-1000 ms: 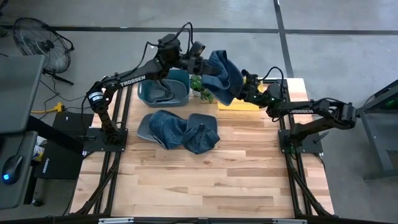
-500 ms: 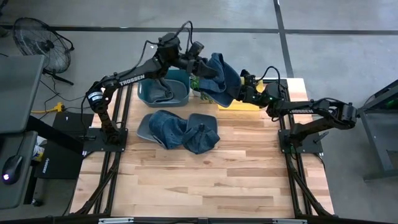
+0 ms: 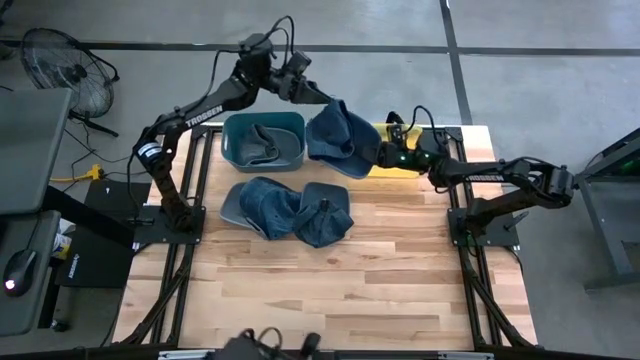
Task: Pick & Place hat
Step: Put the right blue cap into the yellow bin
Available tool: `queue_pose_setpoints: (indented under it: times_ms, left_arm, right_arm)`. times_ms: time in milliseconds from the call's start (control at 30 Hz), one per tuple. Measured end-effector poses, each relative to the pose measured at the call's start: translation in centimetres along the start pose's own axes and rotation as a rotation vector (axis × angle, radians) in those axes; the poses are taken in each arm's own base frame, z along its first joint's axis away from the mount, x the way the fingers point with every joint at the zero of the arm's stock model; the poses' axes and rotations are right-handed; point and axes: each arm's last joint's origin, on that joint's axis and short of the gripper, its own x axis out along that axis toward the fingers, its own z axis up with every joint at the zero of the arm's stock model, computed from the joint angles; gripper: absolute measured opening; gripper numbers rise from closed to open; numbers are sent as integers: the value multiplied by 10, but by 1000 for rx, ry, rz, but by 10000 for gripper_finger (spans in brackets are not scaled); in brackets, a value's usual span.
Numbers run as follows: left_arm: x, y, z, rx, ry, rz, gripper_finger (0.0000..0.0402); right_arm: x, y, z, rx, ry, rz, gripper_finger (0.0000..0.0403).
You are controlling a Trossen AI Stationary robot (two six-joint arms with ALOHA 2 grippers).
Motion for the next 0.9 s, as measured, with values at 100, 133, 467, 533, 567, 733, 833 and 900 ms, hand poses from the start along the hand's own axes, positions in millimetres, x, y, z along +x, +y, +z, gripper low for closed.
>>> queue_pose_setpoints:
  times_ms: [100,133,467,533,567,733,833,900]
  left_arm:
    - [-16,5,6,1,-28,29,226]
    - [-21,6,8,3,-37,37,224]
    - [-36,10,12,17,-27,38,215]
    - [-31,8,10,27,-12,26,215]
    - [-29,8,9,30,-8,23,215]
    - [-9,3,1,42,36,-16,215]
    - [5,0,-6,51,71,-36,215]
    - [14,-1,-11,58,97,-50,215]
  right_arm:
    - [-2,-8,2,19,45,-47,5]
    - [-3,-11,3,25,53,-64,5]
    - [-27,-34,25,35,79,-281,5]
    - [-37,-36,34,37,74,-303,5]
    - [-42,-37,39,39,74,-315,5]
    - [-71,-44,60,52,33,-412,5]
    - [-86,-47,70,64,9,-440,5]
    - [-94,-49,76,74,7,-453,5]
